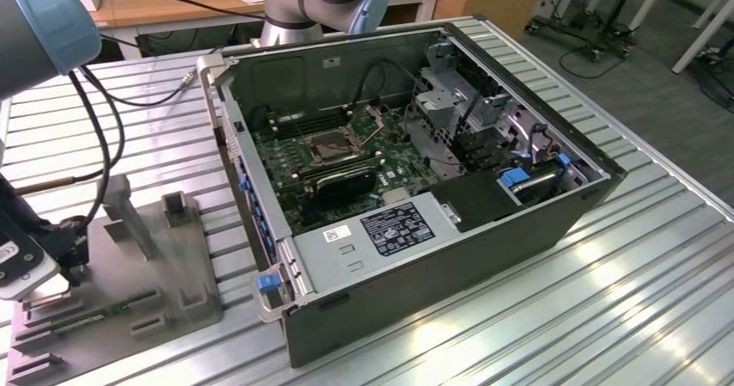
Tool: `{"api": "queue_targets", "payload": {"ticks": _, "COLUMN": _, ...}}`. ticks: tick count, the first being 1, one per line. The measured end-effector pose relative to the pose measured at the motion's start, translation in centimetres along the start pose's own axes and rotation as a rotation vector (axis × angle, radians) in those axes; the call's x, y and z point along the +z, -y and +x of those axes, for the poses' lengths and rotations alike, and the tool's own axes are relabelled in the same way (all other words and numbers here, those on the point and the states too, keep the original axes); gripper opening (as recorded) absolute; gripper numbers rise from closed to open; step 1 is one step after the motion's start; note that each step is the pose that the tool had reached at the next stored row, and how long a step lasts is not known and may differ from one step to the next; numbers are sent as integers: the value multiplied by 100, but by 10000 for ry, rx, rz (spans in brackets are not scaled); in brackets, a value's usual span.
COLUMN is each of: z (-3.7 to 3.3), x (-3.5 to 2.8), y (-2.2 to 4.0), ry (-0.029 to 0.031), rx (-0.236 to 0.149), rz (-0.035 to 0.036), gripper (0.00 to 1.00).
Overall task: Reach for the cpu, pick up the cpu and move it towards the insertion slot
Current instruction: 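Pick up the cpu and move it towards the insertion slot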
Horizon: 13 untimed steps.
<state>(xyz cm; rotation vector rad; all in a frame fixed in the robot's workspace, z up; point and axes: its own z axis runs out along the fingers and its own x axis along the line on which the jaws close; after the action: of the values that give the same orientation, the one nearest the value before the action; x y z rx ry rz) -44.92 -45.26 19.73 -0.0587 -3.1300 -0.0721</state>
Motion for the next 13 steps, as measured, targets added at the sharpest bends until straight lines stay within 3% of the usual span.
{"api": "queue_targets", "payload": {"ticks": 13, "z": 0, "x": -38, "y": -2, "ry": 0, "rx": 0, "rz": 0, "gripper": 55}}
